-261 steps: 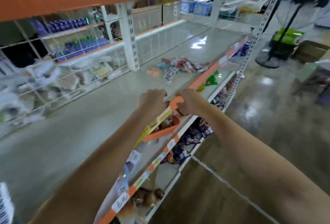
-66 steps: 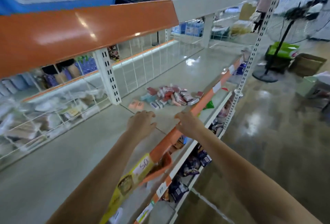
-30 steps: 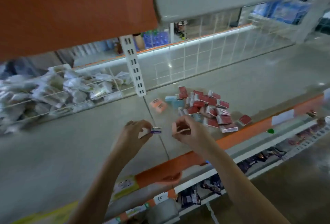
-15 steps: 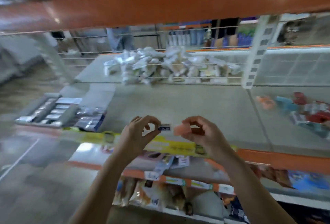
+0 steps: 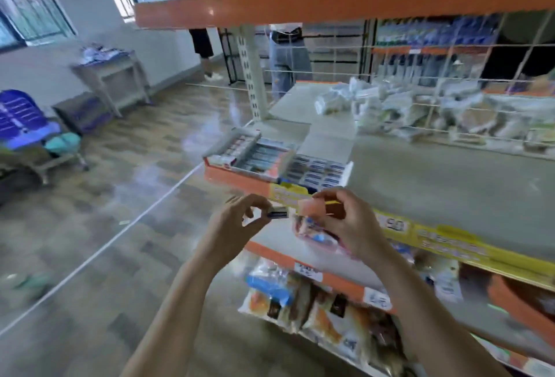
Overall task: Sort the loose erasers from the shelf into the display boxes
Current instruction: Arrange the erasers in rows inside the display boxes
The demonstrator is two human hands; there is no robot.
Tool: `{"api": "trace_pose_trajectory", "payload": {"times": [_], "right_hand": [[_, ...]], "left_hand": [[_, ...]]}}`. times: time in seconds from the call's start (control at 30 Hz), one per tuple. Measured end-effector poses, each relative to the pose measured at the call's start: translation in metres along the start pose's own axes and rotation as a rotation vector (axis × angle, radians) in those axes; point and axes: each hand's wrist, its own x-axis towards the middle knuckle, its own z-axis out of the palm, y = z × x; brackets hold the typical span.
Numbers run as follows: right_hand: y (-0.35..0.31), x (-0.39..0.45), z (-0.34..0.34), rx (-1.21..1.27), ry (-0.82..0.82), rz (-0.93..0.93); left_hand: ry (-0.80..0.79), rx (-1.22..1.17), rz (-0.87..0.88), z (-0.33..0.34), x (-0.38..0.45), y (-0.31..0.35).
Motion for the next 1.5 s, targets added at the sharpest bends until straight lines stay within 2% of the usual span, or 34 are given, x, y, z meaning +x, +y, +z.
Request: {"api": "trace_pose_trajectory", "payload": {"times": [0.23, 0.5, 0.6, 0.77, 0.93, 1.07, 1.5], "right_hand": [[0.002, 0.067, 0.062, -0.065, -0.061, -0.011], [0.011, 0.164, 0.089, -0.293, 0.053, -0.039], [0.017, 0.187, 0.097, -0.459, 0.032, -0.044], [0.028, 0.196, 0.114, -0.701, -0.079, 0.002], [0.021, 0.199, 0.124, -0.801, -0.065, 0.085], [0.014, 0.197, 0.135, -0.839, -0.027, 0.142], [0.003, 0.194, 0.147, -0.906, 0.032, 0.287]], "left_hand": [[0.029, 0.082, 0.010, -0.028, 0.033, -0.075], [-0.027, 0.104, 0.081, -0.048, 0.122, -0.127], [-0.044, 0.088, 0.112, -0.052, 0.151, -0.140], [-0.106, 0.052, 0.175, -0.045, 0.182, -0.163], [-0.144, 0.001, 0.321, -0.037, 0.210, -0.180], [-0.203, -0.053, 0.443, -0.031, 0.228, -0.189], [-0.333, -0.140, 0.563, -0.003, 0.258, -0.192]]}}
